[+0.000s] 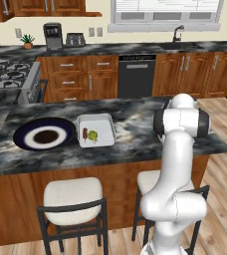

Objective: Place one cooked food and one vegetable from the large plate to each tupperware container.

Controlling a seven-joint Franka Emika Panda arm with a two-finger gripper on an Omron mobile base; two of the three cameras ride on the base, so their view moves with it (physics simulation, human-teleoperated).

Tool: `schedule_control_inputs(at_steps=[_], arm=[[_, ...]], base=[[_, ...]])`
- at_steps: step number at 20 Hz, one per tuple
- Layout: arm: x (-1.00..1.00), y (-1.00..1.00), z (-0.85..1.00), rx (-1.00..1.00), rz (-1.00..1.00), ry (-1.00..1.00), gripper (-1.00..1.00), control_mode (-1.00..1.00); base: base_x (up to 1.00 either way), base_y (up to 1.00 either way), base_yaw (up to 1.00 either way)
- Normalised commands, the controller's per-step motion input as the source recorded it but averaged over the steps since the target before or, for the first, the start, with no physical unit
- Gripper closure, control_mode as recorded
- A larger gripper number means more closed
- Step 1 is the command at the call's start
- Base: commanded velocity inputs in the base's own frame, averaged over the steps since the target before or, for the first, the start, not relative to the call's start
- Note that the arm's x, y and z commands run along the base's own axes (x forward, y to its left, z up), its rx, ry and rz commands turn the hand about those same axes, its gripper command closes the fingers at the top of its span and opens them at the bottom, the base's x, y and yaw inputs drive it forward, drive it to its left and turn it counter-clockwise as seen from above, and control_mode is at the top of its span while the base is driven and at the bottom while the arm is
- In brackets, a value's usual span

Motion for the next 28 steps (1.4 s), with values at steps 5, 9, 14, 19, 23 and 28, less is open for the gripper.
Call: schedule_control_inputs(at_steps=[5, 9, 14, 19, 23, 28], arm=[[0.36, 0.25, -0.60, 0.00, 0.00, 0.00, 1.00, -1.00], [0.19, 0.24, -0.22, 0.00, 0.00, 0.00, -1.00, -1.00], [0.00, 0.01, 0.16, 0.00, 0.00, -0.02, -1.00, -1.00], [-0.14, 0.00, 0.27, 0.00, 0.00, -0.06, -1.00, -1.00], [-0.21, 0.08, 0.37, 0.00, 0.00, -0.09, -1.00, -1.00], [-0.63, 0.16, 0.54, 0.00, 0.00, -0.19, -1.00, -1.00]], base=[[0.00, 0.00, 0.00], [0.00, 0.00, 0.00], [0.00, 0.00, 0.00], [0.00, 0.00, 0.00], [0.00, 0.00, 0.00], [0.00, 0.00, 0.00]])
